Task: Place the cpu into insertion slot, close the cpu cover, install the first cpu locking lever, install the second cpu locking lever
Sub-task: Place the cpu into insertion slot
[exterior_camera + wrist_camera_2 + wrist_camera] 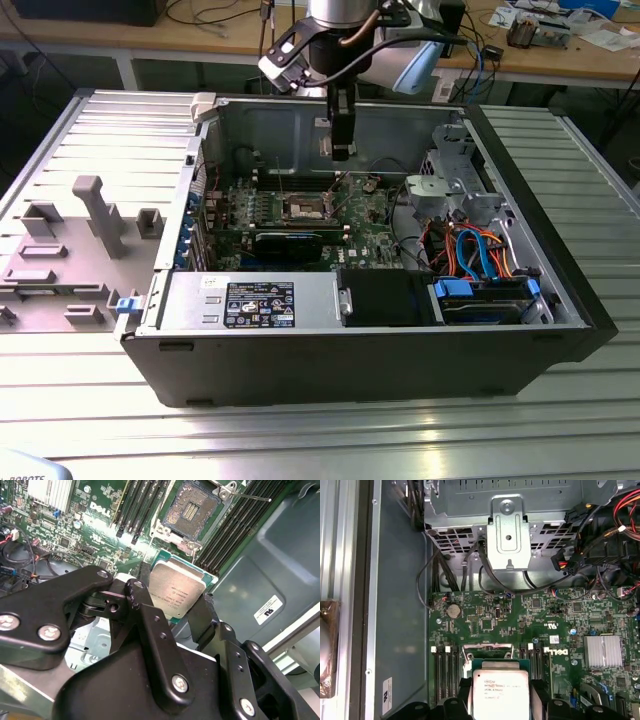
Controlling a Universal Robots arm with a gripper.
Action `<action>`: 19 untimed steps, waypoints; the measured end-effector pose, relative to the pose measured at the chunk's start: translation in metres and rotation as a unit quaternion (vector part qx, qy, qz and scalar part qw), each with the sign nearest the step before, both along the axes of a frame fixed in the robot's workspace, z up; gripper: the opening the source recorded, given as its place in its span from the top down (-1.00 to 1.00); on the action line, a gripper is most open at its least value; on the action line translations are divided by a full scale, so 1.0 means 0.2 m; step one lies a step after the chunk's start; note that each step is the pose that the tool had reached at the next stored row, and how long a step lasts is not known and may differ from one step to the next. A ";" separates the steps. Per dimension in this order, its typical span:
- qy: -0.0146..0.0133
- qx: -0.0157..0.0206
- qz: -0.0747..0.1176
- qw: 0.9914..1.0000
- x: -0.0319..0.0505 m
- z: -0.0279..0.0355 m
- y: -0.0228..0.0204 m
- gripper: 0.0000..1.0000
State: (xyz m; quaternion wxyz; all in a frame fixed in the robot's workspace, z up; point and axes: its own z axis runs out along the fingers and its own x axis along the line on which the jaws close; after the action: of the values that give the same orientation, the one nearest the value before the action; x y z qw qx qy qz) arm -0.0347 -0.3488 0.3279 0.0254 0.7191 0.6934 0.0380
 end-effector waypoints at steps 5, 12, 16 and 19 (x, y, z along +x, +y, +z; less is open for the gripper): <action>0.000 0.000 -0.017 1.000 0.000 -0.001 0.000 -0.08; 0.000 0.000 -0.027 1.000 0.000 -0.001 0.000 -0.08; 0.000 0.000 -0.032 0.999 -0.001 -0.003 0.000 -0.08; 0.000 0.000 -0.031 1.000 -0.026 -0.007 0.000 -0.08</action>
State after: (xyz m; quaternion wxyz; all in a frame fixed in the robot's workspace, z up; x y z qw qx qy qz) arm -0.0400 -0.3488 0.3264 0.0266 0.7404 0.6706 0.0372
